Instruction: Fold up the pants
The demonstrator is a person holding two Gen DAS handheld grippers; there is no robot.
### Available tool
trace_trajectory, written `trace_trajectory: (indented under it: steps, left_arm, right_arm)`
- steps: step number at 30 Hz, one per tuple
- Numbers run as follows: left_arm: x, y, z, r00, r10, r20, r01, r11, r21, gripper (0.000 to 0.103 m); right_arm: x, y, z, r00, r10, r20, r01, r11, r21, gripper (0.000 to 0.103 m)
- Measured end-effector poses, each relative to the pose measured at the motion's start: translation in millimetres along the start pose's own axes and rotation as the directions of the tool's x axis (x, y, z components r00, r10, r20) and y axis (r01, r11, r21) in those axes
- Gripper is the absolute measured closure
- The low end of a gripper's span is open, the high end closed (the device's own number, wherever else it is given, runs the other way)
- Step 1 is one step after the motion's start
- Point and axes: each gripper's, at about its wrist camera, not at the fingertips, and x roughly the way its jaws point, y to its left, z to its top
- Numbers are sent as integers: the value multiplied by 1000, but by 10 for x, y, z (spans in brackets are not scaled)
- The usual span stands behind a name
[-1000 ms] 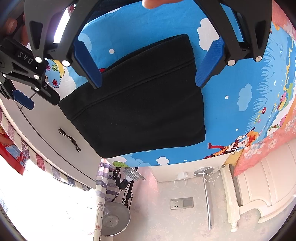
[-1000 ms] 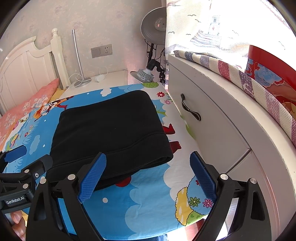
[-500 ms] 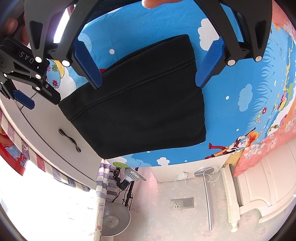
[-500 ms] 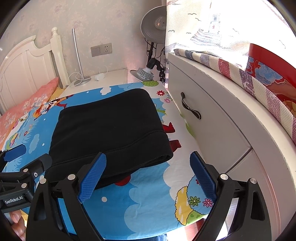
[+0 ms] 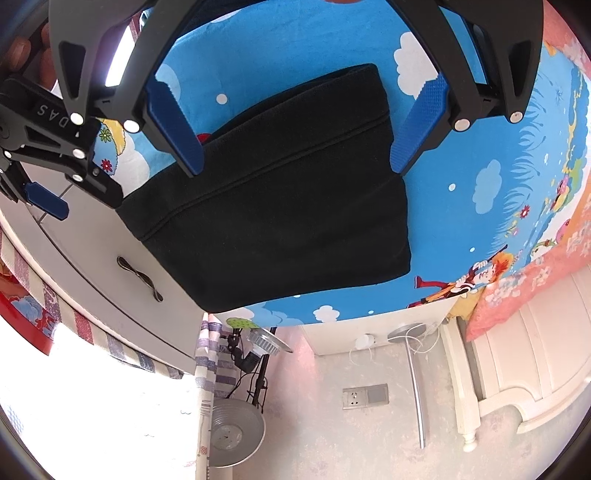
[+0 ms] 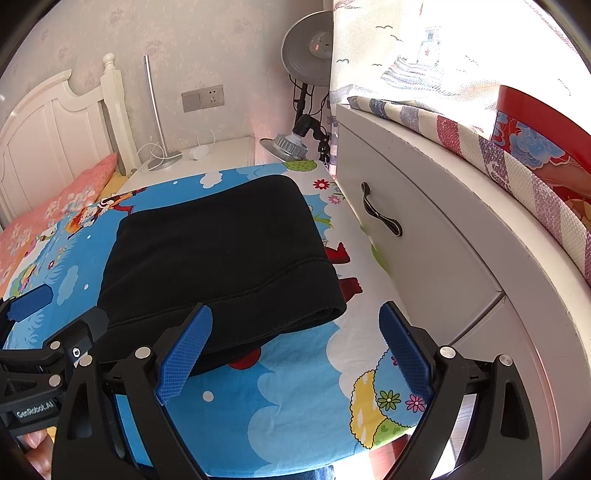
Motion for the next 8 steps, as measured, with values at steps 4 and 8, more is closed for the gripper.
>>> trace_trajectory:
  steps: [4, 8]
  left_arm:
    - [7, 35, 38, 994, -105, -22, 104, 994, -26, 2]
    - [-182, 638, 52, 999, 13, 51, -6, 991, -132, 2]
  right_arm:
    - [18, -9, -33, 1000, 11, 4, -11, 1000, 8, 15]
    - [39, -7, -52, 999, 43, 25, -43, 999, 22, 15]
